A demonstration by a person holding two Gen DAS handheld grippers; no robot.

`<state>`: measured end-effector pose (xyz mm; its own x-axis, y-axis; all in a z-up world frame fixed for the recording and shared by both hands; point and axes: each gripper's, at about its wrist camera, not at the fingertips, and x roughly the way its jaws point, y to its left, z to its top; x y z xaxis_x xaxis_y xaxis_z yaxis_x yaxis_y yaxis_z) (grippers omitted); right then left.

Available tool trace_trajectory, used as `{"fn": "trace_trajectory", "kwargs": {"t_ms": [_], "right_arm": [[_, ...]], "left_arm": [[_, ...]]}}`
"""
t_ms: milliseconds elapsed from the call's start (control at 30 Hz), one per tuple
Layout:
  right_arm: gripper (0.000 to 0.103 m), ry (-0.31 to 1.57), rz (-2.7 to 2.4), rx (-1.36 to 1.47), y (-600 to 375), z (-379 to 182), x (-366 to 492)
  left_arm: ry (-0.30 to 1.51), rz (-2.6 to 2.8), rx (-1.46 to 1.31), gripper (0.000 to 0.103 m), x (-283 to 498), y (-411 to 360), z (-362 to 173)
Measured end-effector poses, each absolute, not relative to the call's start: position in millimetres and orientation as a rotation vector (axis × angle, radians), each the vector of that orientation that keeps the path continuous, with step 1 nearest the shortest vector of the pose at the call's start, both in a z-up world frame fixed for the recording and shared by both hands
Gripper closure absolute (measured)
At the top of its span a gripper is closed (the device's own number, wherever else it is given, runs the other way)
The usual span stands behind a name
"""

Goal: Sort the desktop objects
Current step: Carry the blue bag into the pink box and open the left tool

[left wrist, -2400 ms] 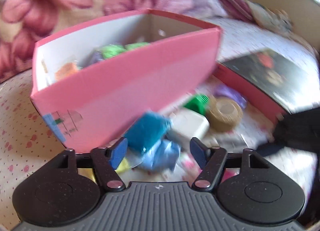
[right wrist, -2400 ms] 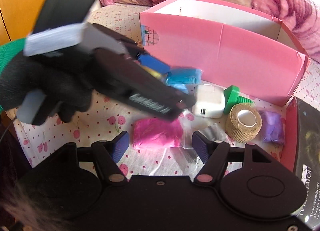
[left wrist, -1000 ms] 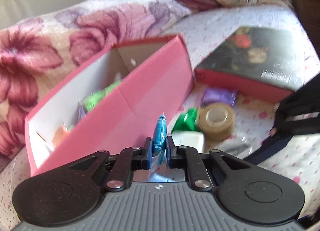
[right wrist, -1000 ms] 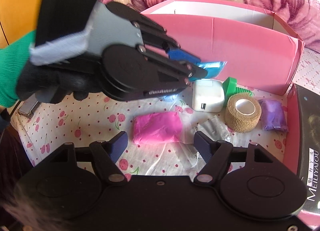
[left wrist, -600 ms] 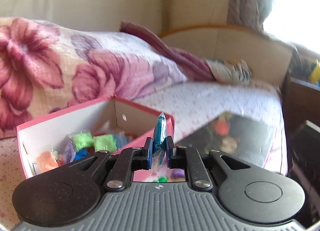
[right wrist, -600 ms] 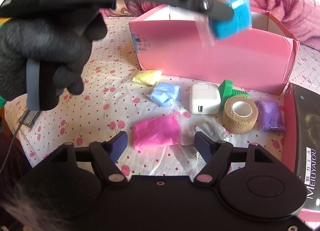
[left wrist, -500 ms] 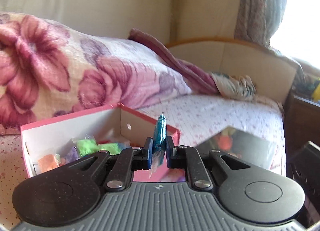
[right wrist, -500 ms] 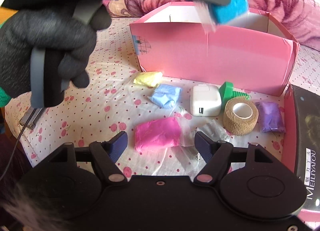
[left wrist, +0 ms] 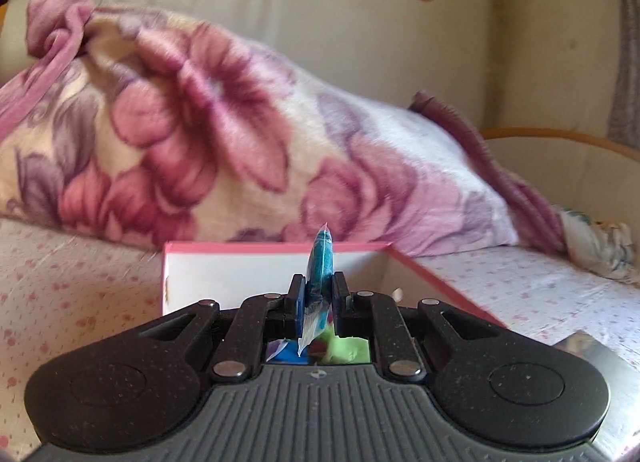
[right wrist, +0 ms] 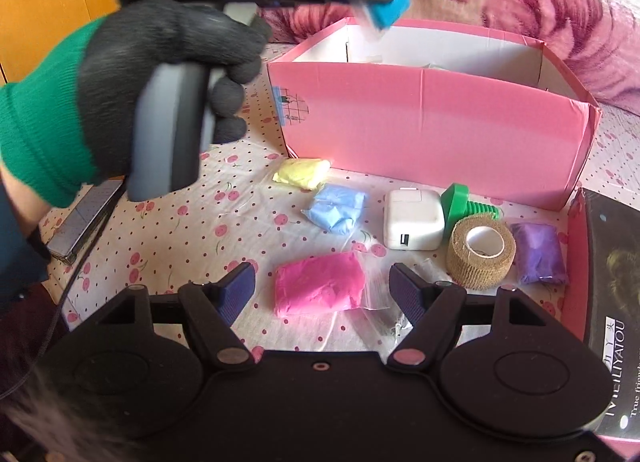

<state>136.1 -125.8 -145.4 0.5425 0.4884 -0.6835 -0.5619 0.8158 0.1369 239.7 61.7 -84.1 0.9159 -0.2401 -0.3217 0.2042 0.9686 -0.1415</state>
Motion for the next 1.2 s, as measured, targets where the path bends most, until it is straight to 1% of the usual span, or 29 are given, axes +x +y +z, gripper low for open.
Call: {"fn": "trace_trajectory", "kwargs": {"t_ms": [467,800,833,867,900,933,967,1200], "right_arm": [[0.028,0.783,0.612,-0.051,-152.0,-146.6,139.2],[0.028,0.772,0.595,-0.056,-156.8,-138.4,137.2],[0.028,0.77,0.591,-0.059,-157.7,-136.8,136.6],[0.028,0.768,0.588,-0.061,-158.5,-135.2,136.0],[0.028,0.766,0.584,-0.064,-159.4,-133.6,135.4],[0.028,0.764,0.58,-0.066,-160.3,-131.9,134.9],[0.028,0.762,0.576,-0.067,-161.6,-129.9,134.4],[0.028,0.75,0.541,-0.076,-171.0,-117.7,129.9]], "left_arm": [[0.535,-0.141,-0.02,0.091,265.3,37.1,-114.9],[0.572,-0.141,-0.025,0.09,270.8,38.1,-117.8],[0.572,-0.142,-0.028,0.087,270.6,38.5,-117.3],[0.57,-0.141,-0.026,0.076,270.1,38.7,-116.6],[0.566,-0.143,-0.026,0.068,269.5,38.9,-115.8],[0.562,-0.146,-0.033,0.041,268.7,39.5,-114.7],[0.556,-0.148,-0.043,0.033,267.6,40.4,-113.4],[0.536,-0.152,-0.058,0.033,263.3,41.1,-104.6]]}}
